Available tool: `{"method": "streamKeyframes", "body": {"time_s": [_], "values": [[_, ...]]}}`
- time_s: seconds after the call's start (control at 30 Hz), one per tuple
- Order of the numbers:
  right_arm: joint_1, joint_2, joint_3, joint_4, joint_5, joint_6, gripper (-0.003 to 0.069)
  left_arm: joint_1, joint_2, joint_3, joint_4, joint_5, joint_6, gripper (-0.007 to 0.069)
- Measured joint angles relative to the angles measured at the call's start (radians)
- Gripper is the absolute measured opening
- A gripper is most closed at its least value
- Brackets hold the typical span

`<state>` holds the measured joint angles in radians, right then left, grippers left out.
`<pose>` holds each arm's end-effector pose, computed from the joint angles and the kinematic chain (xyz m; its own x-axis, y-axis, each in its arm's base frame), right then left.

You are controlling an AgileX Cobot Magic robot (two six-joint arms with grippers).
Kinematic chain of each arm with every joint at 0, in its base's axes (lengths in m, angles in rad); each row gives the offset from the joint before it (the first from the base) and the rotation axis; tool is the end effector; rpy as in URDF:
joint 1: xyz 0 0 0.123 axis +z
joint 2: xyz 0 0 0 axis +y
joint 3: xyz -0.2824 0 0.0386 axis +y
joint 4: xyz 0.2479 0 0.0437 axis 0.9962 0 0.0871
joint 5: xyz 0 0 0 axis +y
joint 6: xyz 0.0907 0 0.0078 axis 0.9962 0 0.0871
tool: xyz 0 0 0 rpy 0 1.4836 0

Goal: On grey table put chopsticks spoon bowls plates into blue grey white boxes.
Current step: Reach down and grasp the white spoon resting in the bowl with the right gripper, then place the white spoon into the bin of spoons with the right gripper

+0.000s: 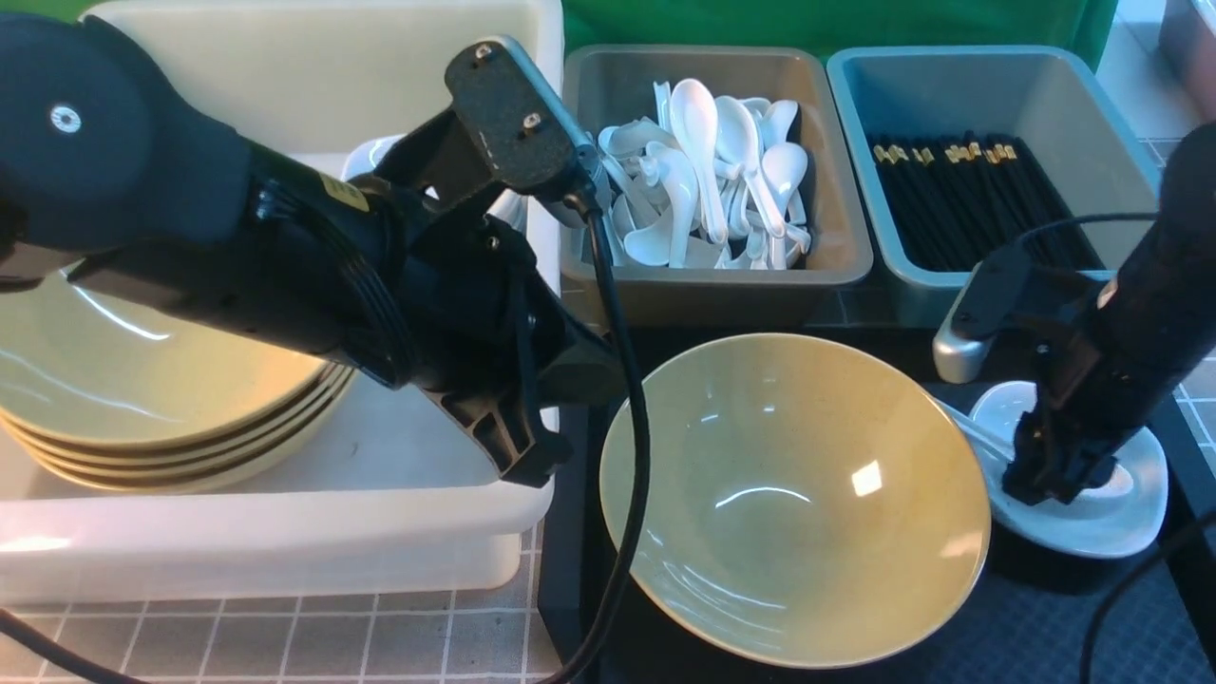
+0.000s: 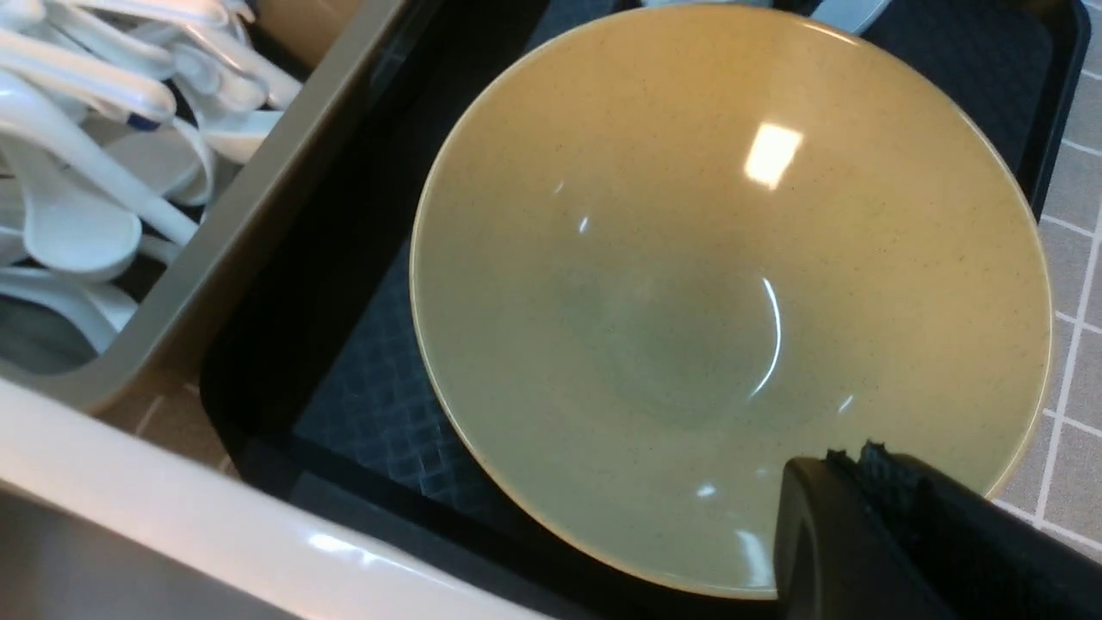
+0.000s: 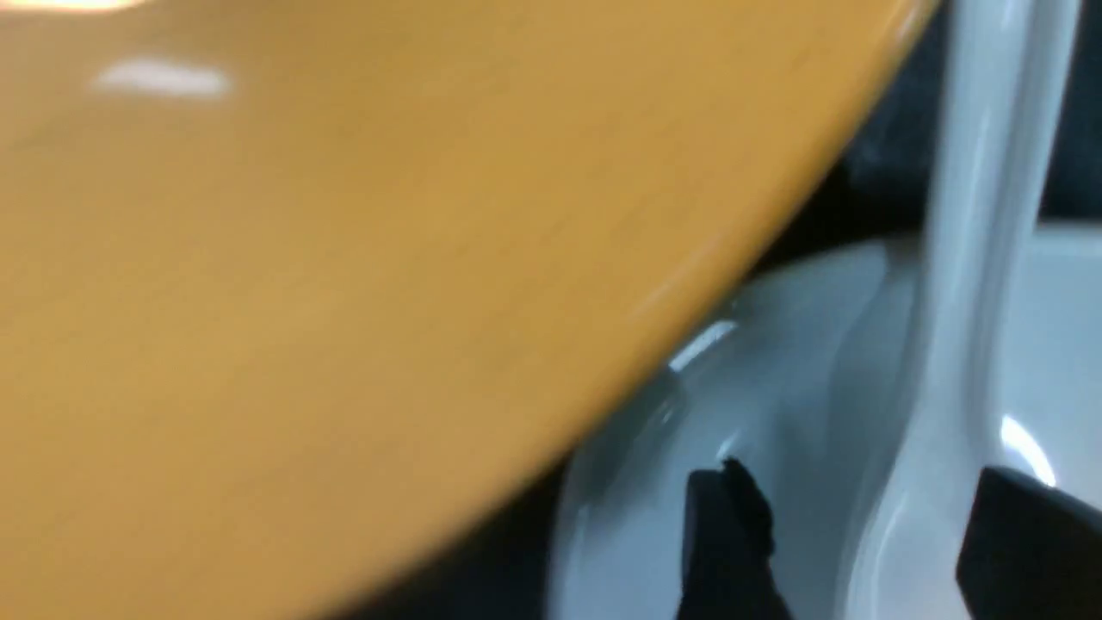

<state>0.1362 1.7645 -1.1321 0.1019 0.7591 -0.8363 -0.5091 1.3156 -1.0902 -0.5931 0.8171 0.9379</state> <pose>0.3380 0.0528 0.1938 -0.5845 -0.7754 -0.2389 -0.7708 0.6226 -0.1348 0.2189 -0.1648 0.3300 -0.2520 0.6473 -0.7194 0.9131 0.4052 0.0448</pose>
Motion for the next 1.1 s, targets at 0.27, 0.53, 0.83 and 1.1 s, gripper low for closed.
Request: {"method": "streamKeyframes", "body": {"time_s": [0.27,0.53,0.83,1.1], "values": [[0.0,0.064,-0.007,-0.002,-0.093,-0.024,0.0344,0.0,0.016,0.0,-0.005,-0.007,0.071,-0.0011],[0.0,0.071,-0.018,0.002,-0.078,-0.037,0.0274,0.0,0.067,0.0,-0.005,-0.025,0.077,-0.0011],[0.001,-0.047,-0.041,-0.092,0.045,0.094,0.0251,0.0,0.077,0.0,-0.009,-0.05,0.064,-0.0011],[0.017,-0.18,-0.182,-0.065,0.066,0.239,0.0218,0.001,0.089,-0.043,-0.007,-0.105,-0.112,-0.0011]]}}
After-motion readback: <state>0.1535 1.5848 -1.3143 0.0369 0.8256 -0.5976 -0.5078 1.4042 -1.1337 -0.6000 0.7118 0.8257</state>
